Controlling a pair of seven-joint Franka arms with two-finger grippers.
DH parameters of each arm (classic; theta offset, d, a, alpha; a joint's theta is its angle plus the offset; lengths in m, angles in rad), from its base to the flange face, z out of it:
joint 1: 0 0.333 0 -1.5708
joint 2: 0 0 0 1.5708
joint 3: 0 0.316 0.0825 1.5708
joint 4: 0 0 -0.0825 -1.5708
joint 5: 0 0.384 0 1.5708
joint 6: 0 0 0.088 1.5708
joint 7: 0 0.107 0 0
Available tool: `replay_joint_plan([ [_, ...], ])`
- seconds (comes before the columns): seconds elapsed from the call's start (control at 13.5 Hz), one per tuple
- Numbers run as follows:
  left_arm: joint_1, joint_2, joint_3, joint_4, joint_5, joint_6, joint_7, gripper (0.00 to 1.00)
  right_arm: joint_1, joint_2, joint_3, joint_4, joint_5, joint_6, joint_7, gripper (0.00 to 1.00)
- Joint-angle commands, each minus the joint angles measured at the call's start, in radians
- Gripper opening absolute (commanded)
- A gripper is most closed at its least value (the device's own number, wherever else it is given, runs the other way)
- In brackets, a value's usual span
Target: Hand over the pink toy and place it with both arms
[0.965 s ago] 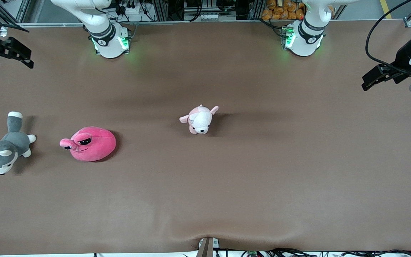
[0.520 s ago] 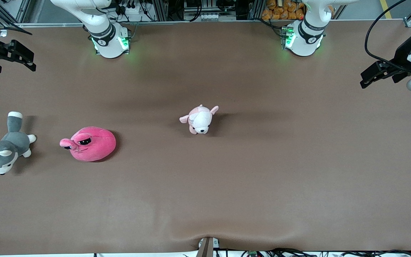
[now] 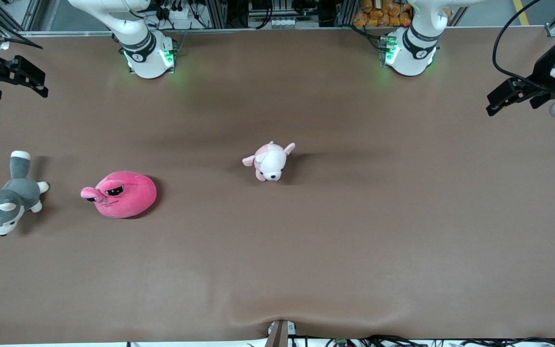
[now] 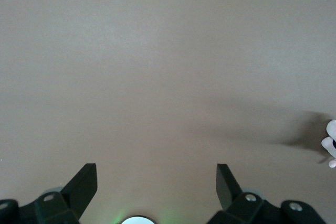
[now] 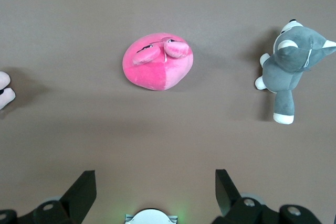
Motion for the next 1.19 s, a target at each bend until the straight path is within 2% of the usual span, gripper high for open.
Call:
replay_joint_plan([
  [0.0,-0.005,-0.031,0.001,-0.02,-0.015,-0.008,0.022,1.0,-0.006,0.012,-0.004,0.025,-0.005,-0.015,-0.002,1.0],
  [0.37,0.003,-0.028,0.009,0.015,-0.017,-0.059,0.186,1.0,-0.024,0.012,-0.006,0.025,0.01,-0.015,-0.004,1.0],
  [1.11,0.003,-0.026,0.006,0.033,-0.005,-0.113,0.179,1.0,-0.026,0.012,-0.004,0.024,0.017,-0.017,-0.002,1.0],
])
